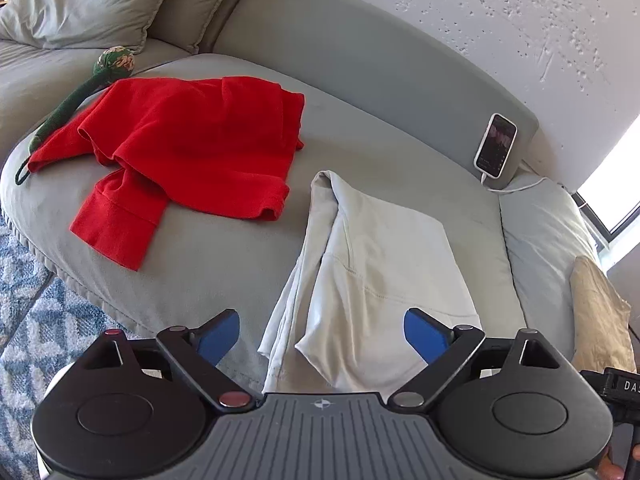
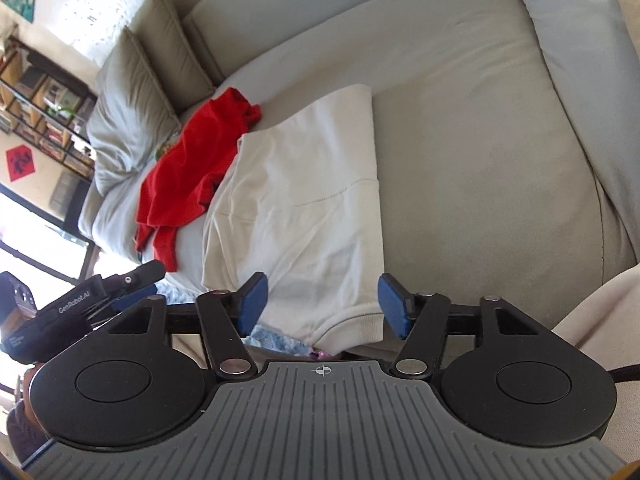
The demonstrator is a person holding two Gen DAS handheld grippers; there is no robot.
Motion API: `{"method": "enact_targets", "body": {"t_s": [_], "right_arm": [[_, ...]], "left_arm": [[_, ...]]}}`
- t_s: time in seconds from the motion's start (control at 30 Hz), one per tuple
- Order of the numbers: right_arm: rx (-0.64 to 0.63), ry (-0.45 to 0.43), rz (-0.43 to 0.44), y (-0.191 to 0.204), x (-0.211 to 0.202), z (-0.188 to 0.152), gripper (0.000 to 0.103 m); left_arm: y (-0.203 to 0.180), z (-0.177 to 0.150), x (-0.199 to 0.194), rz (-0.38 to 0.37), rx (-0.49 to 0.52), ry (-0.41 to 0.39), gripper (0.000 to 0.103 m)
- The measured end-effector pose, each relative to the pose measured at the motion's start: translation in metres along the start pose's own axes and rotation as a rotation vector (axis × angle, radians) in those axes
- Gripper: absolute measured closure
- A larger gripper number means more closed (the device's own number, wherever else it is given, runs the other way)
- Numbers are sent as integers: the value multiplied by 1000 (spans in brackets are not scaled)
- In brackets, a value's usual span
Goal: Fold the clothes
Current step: 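Grasp the folded sweatshirt edge with the left gripper while the right gripper grasps it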
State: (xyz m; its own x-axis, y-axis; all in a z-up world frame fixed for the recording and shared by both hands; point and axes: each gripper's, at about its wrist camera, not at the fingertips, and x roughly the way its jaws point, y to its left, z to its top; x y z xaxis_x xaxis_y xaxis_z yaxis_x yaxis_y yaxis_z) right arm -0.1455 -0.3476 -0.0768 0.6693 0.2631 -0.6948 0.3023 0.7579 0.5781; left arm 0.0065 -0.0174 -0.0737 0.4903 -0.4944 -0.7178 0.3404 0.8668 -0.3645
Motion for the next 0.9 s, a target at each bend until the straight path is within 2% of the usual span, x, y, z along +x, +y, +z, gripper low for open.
{"method": "enact_targets", "body": {"t_s": [0.03, 0.07, 0.37, 0.5, 0.7, 0.8, 0.9], "right_arm": [[13, -4, 7, -1, 1, 2, 26], [26, -8, 13, -2, 2, 4, 26], [104, -35, 61, -17, 25, 29, 25], [137, -29, 80, -30, 45, 43, 26], [240, 25, 129, -61, 75, 56, 28], [271, 32, 187, -72, 85, 60, 30], [292, 34, 228, -79, 94, 65, 34]], "left_arm": [[2, 2, 3, 1, -10, 4, 10], [5, 4, 6, 3, -18, 11, 10], [30, 20, 55, -66, -141, 95, 9], [39, 24, 79, -132, -182, 152, 11], [33, 31, 96, -221, -110, 234, 7], [27, 35, 103, -263, -63, 273, 12], [22, 39, 110, -297, -22, 312, 13]]}}
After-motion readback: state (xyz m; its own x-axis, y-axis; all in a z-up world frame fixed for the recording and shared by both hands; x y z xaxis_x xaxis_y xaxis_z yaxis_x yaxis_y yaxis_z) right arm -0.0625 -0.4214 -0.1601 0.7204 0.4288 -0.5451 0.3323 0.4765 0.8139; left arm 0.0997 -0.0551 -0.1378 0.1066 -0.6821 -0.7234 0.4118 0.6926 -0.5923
